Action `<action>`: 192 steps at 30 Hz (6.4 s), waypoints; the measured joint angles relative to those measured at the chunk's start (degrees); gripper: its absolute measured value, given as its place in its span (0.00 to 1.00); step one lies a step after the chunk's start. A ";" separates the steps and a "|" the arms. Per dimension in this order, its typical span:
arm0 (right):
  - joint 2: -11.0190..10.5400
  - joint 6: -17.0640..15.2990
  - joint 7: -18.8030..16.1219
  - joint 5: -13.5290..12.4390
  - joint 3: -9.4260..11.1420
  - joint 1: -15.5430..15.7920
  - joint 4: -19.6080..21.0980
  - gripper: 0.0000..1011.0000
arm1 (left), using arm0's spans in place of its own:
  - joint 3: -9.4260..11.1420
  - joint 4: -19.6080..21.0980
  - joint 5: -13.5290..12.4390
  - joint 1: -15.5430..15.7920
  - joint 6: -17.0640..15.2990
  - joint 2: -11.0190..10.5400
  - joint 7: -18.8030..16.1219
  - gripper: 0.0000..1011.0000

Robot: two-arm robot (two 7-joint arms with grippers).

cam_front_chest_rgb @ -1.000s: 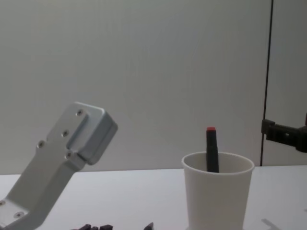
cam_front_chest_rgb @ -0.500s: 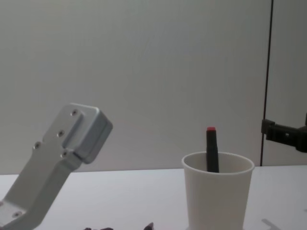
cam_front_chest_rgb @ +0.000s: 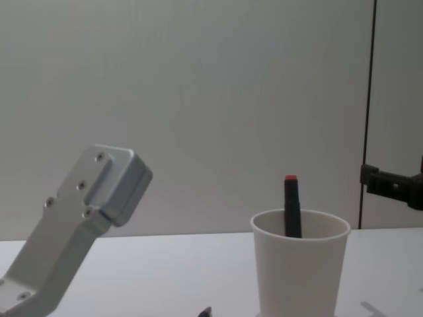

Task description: Place the pen into the pen holder.

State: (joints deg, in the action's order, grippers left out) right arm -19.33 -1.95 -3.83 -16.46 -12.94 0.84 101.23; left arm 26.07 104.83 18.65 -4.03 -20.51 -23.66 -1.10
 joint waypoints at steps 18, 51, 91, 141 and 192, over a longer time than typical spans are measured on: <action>0.00 0.00 0.00 0.00 0.00 0.00 0.00 0.99 | -0.12 0.03 -0.32 -0.08 -0.29 0.21 0.02 0.58; 0.00 0.00 0.00 0.00 0.00 0.00 0.00 0.99 | -0.14 0.03 -0.40 -0.09 -0.30 0.26 0.10 0.12; 0.00 0.00 0.00 0.00 0.00 0.00 0.00 0.99 | -5.47 0.54 2.68 0.46 22.83 -0.68 -0.59 0.12; 2.57 4.00 -6.36 -13.04 0.76 -2.03 0.85 0.99 | -7.35 -3.51 3.25 8.14 34.20 4.22 7.81 0.12; 7.91 -4.97 -14.22 -24.54 -0.49 -9.61 -1.93 0.99 | -7.37 -3.60 3.24 8.29 34.38 4.32 7.97 0.12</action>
State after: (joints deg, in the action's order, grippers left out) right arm -11.43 -6.92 -18.05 -41.01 -13.43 -8.77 99.30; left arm 18.71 101.24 21.89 4.26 13.87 -19.34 6.86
